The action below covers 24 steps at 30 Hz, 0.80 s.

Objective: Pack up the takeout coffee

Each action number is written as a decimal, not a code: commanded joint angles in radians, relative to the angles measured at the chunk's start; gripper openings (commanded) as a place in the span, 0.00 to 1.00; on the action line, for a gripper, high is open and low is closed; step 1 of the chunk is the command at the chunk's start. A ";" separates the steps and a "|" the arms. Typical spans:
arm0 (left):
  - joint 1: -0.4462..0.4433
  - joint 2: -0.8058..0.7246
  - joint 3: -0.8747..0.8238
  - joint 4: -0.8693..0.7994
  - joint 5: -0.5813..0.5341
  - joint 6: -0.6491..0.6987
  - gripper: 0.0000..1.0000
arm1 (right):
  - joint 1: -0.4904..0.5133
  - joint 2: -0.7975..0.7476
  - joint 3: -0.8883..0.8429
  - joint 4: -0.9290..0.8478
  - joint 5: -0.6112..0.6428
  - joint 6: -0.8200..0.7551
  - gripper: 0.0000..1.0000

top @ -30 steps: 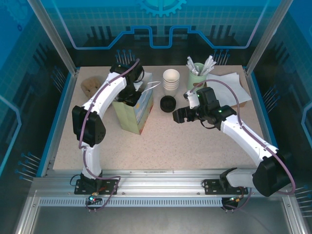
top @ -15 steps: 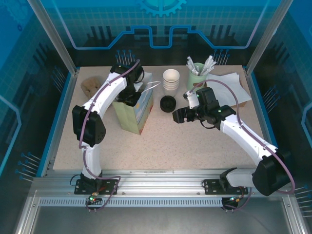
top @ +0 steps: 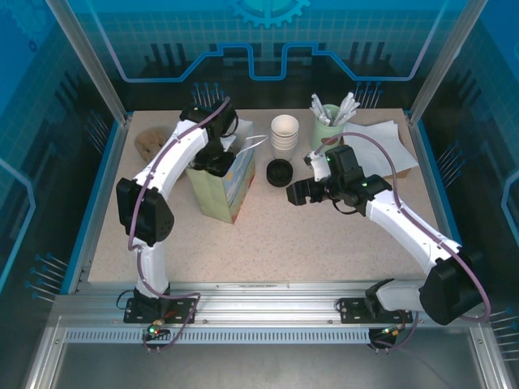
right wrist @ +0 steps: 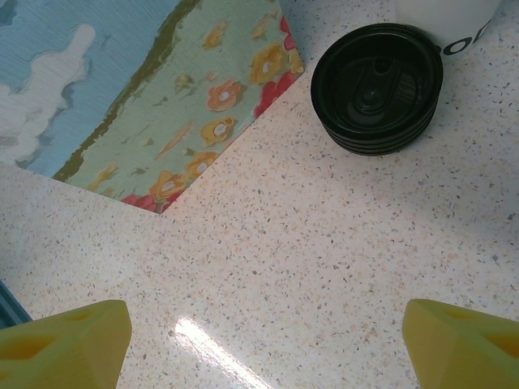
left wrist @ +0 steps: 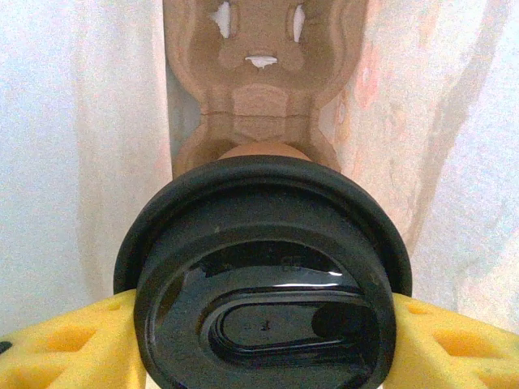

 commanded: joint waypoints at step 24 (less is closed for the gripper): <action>0.012 0.009 -0.036 -0.028 0.046 -0.081 0.43 | 0.020 0.018 -0.019 0.007 -0.004 -0.014 0.88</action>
